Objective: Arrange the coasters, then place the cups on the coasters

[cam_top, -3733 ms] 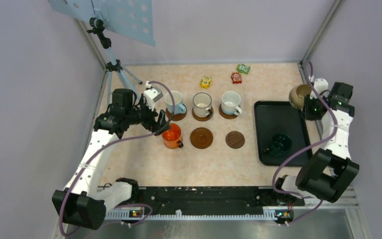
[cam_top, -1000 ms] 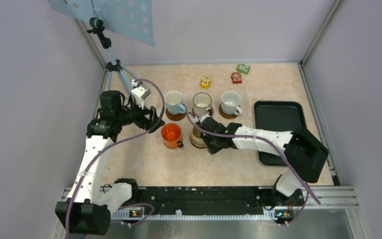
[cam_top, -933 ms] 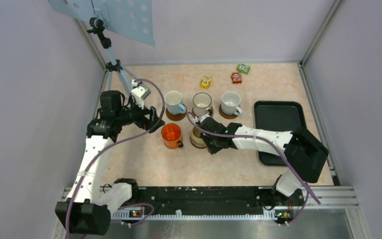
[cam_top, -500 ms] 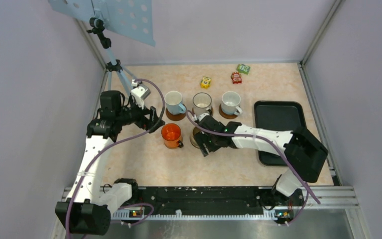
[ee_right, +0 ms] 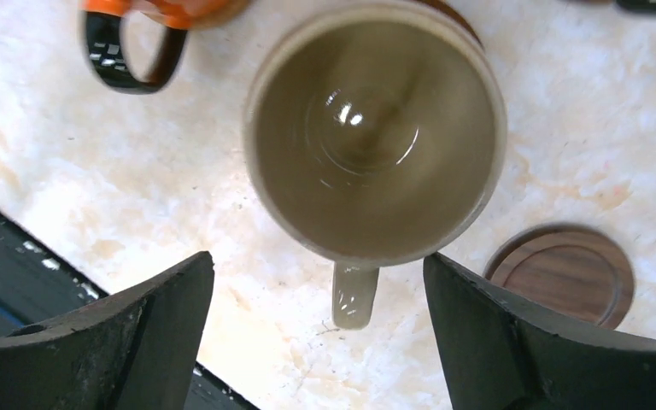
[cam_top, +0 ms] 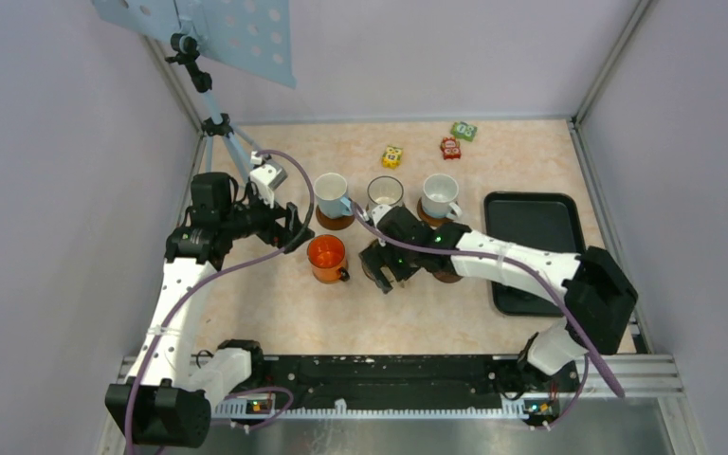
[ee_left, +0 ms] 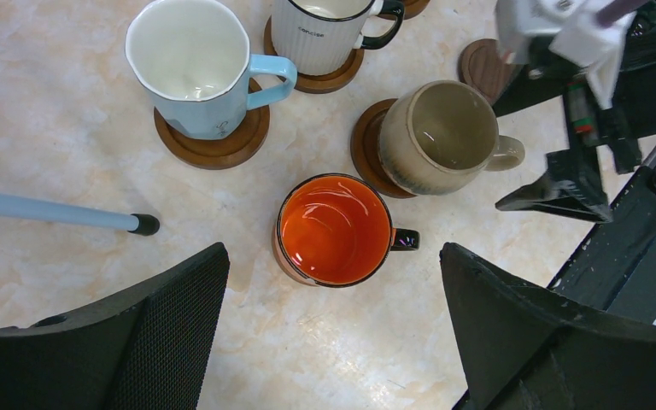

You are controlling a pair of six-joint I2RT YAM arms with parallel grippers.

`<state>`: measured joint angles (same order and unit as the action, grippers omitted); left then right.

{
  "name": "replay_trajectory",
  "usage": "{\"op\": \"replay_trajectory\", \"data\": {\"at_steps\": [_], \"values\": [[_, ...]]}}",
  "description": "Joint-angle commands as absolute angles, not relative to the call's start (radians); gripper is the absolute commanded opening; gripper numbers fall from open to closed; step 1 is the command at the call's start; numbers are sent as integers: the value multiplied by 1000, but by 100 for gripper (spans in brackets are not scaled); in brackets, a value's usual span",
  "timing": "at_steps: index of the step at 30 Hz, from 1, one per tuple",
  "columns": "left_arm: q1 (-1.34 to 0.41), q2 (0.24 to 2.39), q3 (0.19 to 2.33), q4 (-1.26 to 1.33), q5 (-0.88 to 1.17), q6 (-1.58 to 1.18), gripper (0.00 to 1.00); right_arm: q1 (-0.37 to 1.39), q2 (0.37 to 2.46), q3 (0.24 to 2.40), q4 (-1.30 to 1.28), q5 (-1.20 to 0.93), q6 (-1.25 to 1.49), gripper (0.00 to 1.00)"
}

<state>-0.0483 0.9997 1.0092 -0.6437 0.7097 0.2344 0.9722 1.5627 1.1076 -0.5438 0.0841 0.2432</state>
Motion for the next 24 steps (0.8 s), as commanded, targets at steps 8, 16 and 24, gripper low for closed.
{"op": "replay_trajectory", "data": {"at_steps": [8,16,24], "values": [[-44,997,1013,-621,729,238,99,914,1303,1154,-595,4,-14,92],[-44,985,1013,-626,731,244,99,546,1239,1213,-783,-268,-168,83],[-44,984,1011,-624,756,242,99,190,1200,1202,-1066,-409,-406,77]]}}
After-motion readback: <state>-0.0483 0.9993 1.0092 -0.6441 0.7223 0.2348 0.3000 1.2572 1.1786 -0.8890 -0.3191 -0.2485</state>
